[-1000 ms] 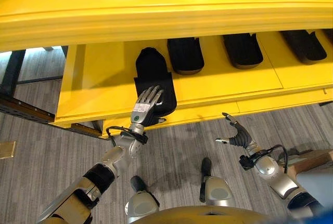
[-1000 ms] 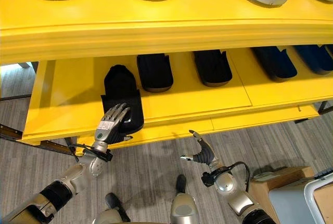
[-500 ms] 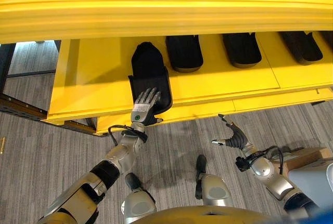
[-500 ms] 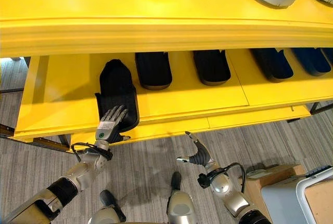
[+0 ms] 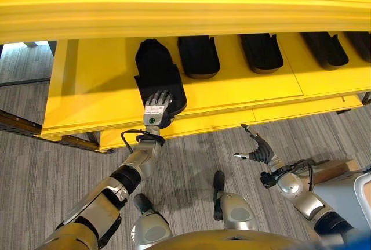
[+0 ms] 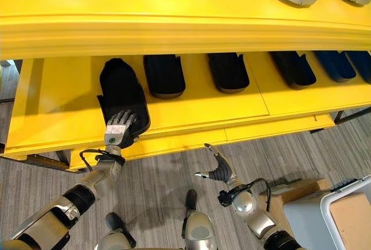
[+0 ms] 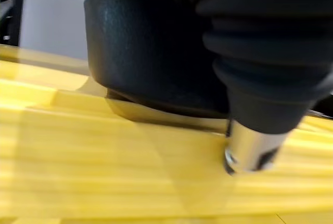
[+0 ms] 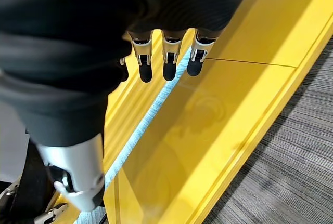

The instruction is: Move parts from the plastic box to the shelf.

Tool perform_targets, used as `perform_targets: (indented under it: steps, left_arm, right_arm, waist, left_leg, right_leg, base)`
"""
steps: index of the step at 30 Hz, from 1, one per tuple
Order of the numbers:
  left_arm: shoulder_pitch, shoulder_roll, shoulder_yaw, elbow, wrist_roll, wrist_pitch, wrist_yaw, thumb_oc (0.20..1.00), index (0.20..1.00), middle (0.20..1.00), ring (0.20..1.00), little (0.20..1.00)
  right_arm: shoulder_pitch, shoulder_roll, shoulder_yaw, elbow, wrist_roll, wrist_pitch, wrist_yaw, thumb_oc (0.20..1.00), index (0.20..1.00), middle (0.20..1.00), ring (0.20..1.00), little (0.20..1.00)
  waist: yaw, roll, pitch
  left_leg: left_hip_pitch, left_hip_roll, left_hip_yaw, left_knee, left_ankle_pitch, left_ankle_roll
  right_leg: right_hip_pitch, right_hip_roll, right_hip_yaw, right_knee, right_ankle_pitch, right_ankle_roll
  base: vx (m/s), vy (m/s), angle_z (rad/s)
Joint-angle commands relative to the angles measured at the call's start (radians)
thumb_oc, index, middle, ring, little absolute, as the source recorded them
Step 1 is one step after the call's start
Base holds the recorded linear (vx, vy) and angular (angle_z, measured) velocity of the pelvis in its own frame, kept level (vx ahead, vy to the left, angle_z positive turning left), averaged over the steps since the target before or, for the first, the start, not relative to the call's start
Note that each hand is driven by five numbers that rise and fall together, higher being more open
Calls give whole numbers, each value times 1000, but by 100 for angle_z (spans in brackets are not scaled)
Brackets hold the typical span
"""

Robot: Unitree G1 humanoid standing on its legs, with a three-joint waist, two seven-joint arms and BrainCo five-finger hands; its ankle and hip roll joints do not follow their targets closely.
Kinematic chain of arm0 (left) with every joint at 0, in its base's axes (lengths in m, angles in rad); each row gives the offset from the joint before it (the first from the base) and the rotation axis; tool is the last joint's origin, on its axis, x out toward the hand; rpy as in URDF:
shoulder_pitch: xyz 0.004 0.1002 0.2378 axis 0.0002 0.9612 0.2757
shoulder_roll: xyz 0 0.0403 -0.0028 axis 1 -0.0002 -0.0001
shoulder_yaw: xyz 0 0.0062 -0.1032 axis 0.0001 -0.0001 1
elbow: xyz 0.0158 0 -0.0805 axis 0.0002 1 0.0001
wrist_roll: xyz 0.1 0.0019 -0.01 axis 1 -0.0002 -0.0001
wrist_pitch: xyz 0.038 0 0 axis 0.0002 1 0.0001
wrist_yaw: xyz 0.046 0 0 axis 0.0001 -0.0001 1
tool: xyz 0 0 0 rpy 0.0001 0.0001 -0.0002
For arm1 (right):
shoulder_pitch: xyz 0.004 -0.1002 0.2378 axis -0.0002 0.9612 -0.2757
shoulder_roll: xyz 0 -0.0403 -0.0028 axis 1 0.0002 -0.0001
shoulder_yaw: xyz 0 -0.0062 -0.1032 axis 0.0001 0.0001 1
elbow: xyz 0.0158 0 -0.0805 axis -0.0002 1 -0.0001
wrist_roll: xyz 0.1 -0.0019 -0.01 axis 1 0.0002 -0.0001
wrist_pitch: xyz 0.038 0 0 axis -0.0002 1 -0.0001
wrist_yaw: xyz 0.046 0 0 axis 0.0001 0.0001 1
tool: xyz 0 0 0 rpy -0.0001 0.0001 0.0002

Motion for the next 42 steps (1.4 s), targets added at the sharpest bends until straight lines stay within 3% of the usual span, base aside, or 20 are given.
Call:
perform_targets:
  steps: [1, 14, 21, 25, 33, 42]
  left_arm:
    - [4, -36, 29, 127, -45, 28, -50, 200, 200, 200, 200, 200]
    - [32, -38, 53, 157, -50, 22, -15, 200, 200, 200, 200, 200]
    - [67, -14, 103, 157, -56, -3, 70, 200, 200, 200, 200, 200]
    - [106, 44, 166, 78, -29, -54, 139, 200, 200, 200, 200, 200]
    - [194, 181, 269, -102, -34, -111, 170, 200, 200, 200, 200, 200]
    - [234, 247, 344, -155, -77, -117, 191, 200, 200, 200, 200, 200]
  right_arm:
    - [-34, 10, -9, -59, 3, -39, -12, 1000, 1000, 1000, 1000, 1000]
    - [-22, -15, -29, -74, -3, -37, 7, 1000, 1000, 1000, 1000, 1000]
    - [-13, -24, -39, -68, -12, -46, 22, 1000, 1000, 1000, 1000, 1000]
    - [0, -38, -59, -79, -18, -40, 34, 1000, 1000, 1000, 1000, 1000]
    - [29, -77, -111, -97, -18, -17, 74, 1000, 1000, 1000, 1000, 1000]
    - [39, -85, -130, -96, -31, 7, 108, 1000, 1000, 1000, 1000, 1000]
  waist:
    - [-10, 12, 36]
    - [-15, 35, 37]
    - [-10, 53, 26]
    - [1, 69, 17]
    - [14, 101, -3]
    - [23, 118, -30]
  left_leg:
    - [-68, 25, -46, 115, -46, 7]
    - [-61, 15, -47, 121, -52, 12]
    - [-52, 2, -60, 121, -54, 18]
    - [-49, -10, -79, 123, -57, 22]
    - [-42, -28, -109, 121, -54, 25]
    - [-26, -55, -131, 102, -60, 33]
  right_leg:
    - [-27, 15, -18, 154, -105, 18]
    - [-31, 3, -15, 171, -117, 14]
    - [-23, -3, -16, 180, -127, 8]
    - [-13, -4, -18, 182, -136, 1]
    - [1, -11, -22, 188, -148, -6]
    - [14, -19, -22, 187, -152, -1]
  base:
    - [0, 0, 0]
    - [13, 28, -2]
    - [30, 39, 0]
    - [34, 37, 1]
    - [33, 69, 5]
    - [26, 49, 7]
